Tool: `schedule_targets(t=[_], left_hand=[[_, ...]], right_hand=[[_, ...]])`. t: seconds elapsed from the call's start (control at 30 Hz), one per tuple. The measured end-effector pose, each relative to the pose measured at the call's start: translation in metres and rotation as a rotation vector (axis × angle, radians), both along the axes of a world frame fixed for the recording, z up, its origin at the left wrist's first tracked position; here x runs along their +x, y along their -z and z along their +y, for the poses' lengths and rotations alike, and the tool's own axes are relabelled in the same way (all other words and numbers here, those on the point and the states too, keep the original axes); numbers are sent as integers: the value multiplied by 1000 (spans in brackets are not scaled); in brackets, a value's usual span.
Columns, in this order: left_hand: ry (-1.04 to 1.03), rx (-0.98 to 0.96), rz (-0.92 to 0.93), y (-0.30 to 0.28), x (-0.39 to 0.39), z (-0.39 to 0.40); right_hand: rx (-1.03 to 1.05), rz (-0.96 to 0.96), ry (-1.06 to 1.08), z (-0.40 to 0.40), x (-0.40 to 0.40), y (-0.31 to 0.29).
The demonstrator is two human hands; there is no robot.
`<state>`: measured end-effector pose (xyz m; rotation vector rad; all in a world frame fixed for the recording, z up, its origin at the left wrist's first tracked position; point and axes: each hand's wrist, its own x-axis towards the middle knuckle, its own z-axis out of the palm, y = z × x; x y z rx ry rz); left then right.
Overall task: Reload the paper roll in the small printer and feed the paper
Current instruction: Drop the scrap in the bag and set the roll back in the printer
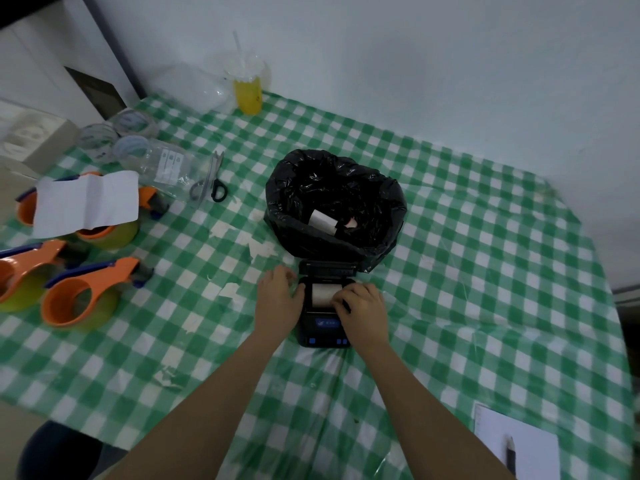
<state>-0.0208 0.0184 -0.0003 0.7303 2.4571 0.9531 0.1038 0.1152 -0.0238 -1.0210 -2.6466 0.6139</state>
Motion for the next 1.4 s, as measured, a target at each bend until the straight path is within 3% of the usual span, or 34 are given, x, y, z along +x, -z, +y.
schedule_targets(t=[0.13,0.33,0.67,0.87,0.97,1.27,1.4], left_hand=[[139,72,166,-15,-8,10],[389,-79,199,-18,-12,14],[587,-184,254,-20,-5,-15],[685,-248,230,-15,1,-28],[724,-213,307,-10,2,-29],[797,-348,584,1,7,-30],[790,-393,477,-7,4,-26]], right_hand=[[-62,-8,-33,-3,4,-1],[-92,-21,-37,-7,8,-5],[-66,19,9,-11,17,-9],[-54,-11,-7,-13,19,-10],[-54,-15,-9,-13,20,-10],[-93,-31,-44,-13,19,-12],[-99,-33,-53,-12,19,-14]])
